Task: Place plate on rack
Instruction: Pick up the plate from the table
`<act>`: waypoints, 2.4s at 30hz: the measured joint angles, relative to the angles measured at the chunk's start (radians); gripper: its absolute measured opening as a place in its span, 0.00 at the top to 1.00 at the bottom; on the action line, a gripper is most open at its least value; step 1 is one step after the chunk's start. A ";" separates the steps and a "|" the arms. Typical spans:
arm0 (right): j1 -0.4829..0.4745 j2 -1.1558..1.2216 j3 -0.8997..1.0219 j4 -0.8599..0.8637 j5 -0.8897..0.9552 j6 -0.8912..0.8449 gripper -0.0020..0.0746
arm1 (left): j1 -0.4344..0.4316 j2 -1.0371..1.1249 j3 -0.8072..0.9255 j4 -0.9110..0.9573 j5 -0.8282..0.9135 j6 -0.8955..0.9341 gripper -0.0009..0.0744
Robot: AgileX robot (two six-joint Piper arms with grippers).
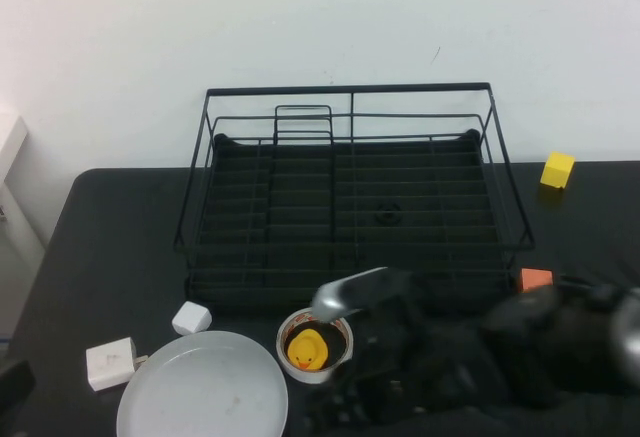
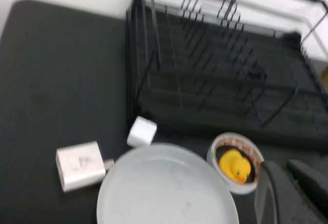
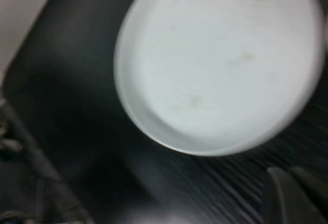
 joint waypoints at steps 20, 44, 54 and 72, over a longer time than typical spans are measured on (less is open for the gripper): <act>0.008 0.294 -0.216 0.018 0.011 0.147 0.31 | -0.033 -0.022 0.019 -0.014 -0.052 0.029 0.99; 0.008 0.345 -0.323 -0.060 0.151 0.230 0.58 | -0.033 -0.022 0.019 -0.016 -0.052 0.032 0.99; -0.004 0.344 -0.325 0.053 0.305 0.232 0.77 | -0.033 -0.022 0.041 -0.040 -0.060 0.032 0.99; -0.009 0.297 -0.325 -0.751 0.108 1.042 0.67 | -0.033 -0.022 0.050 -0.041 -0.078 0.032 0.99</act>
